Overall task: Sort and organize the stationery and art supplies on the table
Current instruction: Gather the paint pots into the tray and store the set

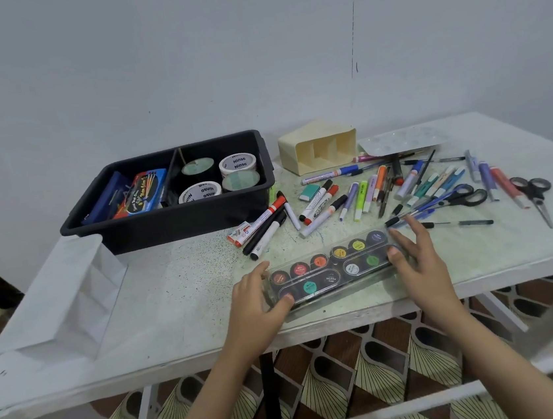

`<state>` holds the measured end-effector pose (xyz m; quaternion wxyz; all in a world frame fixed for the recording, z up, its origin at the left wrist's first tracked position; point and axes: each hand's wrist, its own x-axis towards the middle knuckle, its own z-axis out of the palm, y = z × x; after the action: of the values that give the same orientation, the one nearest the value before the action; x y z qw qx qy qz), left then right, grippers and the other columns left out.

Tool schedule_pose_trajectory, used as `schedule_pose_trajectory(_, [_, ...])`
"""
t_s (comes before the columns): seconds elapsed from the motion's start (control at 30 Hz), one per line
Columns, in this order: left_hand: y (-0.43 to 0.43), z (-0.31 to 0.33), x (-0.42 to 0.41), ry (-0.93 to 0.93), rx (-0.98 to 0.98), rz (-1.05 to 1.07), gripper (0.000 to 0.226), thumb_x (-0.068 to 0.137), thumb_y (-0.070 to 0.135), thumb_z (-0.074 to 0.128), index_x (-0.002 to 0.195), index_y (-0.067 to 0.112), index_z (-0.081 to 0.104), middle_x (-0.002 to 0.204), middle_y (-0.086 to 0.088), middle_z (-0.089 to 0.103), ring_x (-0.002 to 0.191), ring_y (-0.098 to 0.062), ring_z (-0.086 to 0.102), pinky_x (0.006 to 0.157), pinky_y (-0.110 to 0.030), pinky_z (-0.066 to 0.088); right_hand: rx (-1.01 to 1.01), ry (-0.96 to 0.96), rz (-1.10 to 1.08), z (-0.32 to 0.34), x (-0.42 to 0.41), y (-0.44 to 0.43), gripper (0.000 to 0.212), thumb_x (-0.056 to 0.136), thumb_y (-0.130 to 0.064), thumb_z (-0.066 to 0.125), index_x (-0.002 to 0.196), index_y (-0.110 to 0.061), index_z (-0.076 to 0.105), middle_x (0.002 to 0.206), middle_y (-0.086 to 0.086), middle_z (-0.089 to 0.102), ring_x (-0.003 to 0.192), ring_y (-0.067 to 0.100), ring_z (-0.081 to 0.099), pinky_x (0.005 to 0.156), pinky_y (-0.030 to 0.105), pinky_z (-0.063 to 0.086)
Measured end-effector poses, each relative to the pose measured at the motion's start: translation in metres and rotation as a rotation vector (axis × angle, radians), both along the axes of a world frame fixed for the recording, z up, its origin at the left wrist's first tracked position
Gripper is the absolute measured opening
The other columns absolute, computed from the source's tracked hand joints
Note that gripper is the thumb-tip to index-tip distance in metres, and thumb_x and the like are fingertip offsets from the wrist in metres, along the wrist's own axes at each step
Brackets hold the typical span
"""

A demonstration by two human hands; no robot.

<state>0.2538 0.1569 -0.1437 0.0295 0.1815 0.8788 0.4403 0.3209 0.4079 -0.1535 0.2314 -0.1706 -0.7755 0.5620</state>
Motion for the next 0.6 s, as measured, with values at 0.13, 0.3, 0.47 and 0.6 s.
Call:
schedule_pose_trajectory(0.13, [0.001, 0.011, -0.005, -0.094, 0.001, -0.147, 0.064, 0.068, 0.037, 0.058, 0.126, 0.050, 0.034, 0.129, 0.010, 0.039, 0.121, -0.008, 0.033, 0.095, -0.031, 0.037, -0.004, -0.017, 0.049, 0.001, 0.000, 0.006, 0.055, 0.095, -0.018, 0.052, 0.144, -0.030, 0.028, 0.135, -0.008, 0.052, 0.122, 0.011, 0.052, 0.097, 0.024, 0.035])
schedule_pose_trajectory(0.3, [0.006, 0.035, -0.026, -0.473, 0.172, -0.437, 0.061, 0.065, 0.005, 0.064, 0.117, 0.035, 0.057, 0.122, -0.002, 0.057, 0.098, -0.013, 0.065, 0.078, -0.031, 0.054, -0.016, -0.037, 0.086, 0.003, -0.004, 0.012, 0.056, 0.095, -0.015, 0.052, 0.142, -0.032, 0.027, 0.135, -0.008, 0.053, 0.118, 0.007, 0.054, 0.088, 0.006, 0.036])
schedule_pose_trajectory(0.47, [0.011, 0.042, -0.028, -0.444, -0.013, -0.539, 0.066, 0.064, 0.012, 0.083, 0.118, 0.042, 0.060, 0.126, 0.006, 0.055, 0.104, -0.007, 0.061, 0.087, -0.022, 0.050, -0.030, -0.069, 0.108, 0.006, -0.006, 0.015, 0.056, 0.095, -0.016, 0.052, 0.144, -0.028, 0.028, 0.136, -0.007, 0.053, 0.116, 0.005, 0.054, 0.078, -0.005, 0.035])
schedule_pose_trajectory(0.6, [0.017, 0.038, -0.013, -0.200, -0.181, -0.412, 0.073, 0.065, 0.025, 0.079, 0.121, 0.061, 0.049, 0.120, 0.016, 0.048, 0.105, -0.001, 0.051, 0.088, -0.019, 0.048, -0.029, -0.072, 0.125, 0.010, -0.004, 0.014, 0.060, 0.095, -0.020, 0.053, 0.146, -0.027, 0.024, 0.140, -0.004, 0.049, 0.127, 0.009, 0.047, 0.090, 0.010, 0.034])
